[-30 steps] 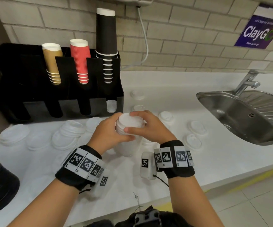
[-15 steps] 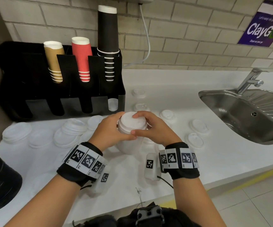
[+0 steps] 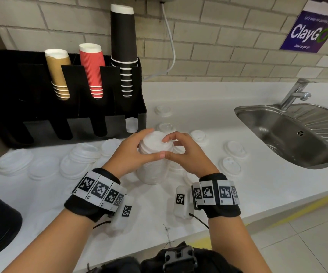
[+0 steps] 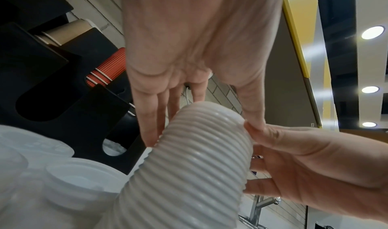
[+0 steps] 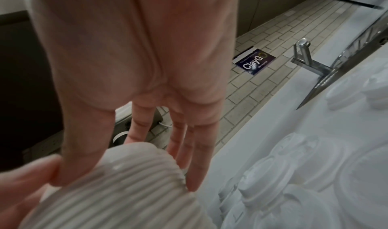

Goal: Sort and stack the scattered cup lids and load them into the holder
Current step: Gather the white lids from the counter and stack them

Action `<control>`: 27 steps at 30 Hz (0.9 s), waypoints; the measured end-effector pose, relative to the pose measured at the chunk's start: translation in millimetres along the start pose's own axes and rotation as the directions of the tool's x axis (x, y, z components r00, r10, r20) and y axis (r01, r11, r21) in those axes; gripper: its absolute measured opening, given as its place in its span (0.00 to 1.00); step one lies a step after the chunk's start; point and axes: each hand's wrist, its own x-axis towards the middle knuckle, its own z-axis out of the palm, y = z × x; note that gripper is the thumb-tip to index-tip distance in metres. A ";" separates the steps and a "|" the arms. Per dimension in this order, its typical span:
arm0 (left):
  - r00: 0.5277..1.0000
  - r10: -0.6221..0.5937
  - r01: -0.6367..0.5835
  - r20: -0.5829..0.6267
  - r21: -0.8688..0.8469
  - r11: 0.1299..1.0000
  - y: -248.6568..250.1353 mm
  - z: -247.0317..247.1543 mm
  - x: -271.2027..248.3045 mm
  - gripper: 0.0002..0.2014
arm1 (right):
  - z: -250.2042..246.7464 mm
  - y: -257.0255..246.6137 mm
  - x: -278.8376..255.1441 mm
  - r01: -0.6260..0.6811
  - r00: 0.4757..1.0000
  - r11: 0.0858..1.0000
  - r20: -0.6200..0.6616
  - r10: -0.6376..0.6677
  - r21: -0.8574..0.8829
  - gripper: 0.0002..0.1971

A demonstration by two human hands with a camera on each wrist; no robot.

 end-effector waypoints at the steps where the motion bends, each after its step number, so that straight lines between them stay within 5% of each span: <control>1: 1.000 -0.003 0.003 0.004 0.003 1.000 -0.1 -0.3 0.1 0.46 | -0.8 -0.1 -0.2 -0.006 1.000 1.000 0.008 0.006 0.000 0.15; 7: 0.999 -0.037 0.037 -0.016 -0.021 0.999 -2.2 0.8 2.1 0.36 | -19.8 1.4 -1.6 -0.105 0.991 0.973 0.104 0.085 0.208 0.12; 10: 0.998 -0.057 0.057 -0.015 -0.018 0.998 -4.1 0.8 4.5 0.34 | -54.6 14.3 9.5 -0.194 0.980 0.971 -0.008 0.197 0.139 0.11; 12: 0.998 -0.055 0.055 -0.020 -0.005 0.998 -4.6 1.5 4.9 0.34 | -85.5 30.1 26.0 -0.348 0.924 0.937 -0.176 0.339 -0.018 0.16; 16: 0.998 -0.058 0.058 -0.026 -0.007 0.998 -3.5 3.2 4.0 0.33 | -127.6 68.4 62.4 -0.650 0.759 0.645 -0.306 0.575 -0.401 0.27; 19: 0.998 -0.067 0.067 -0.017 0.010 0.998 -2.0 2.4 3.0 0.34 | -138.3 93.4 59.0 -0.640 0.746 0.499 -0.316 0.586 -0.585 0.20; 25: 0.997 -0.077 0.078 -0.025 0.034 0.996 0.8 2.2 -0.9 0.33 | -149.4 113.9 48.2 -0.627 0.681 0.372 -0.249 0.689 -0.685 0.16; 27: 0.996 -0.082 0.083 -0.032 0.040 0.996 2.4 1.9 -2.9 0.34 | -150.4 118.1 50.5 -0.619 0.687 0.334 -0.285 0.669 -0.711 0.23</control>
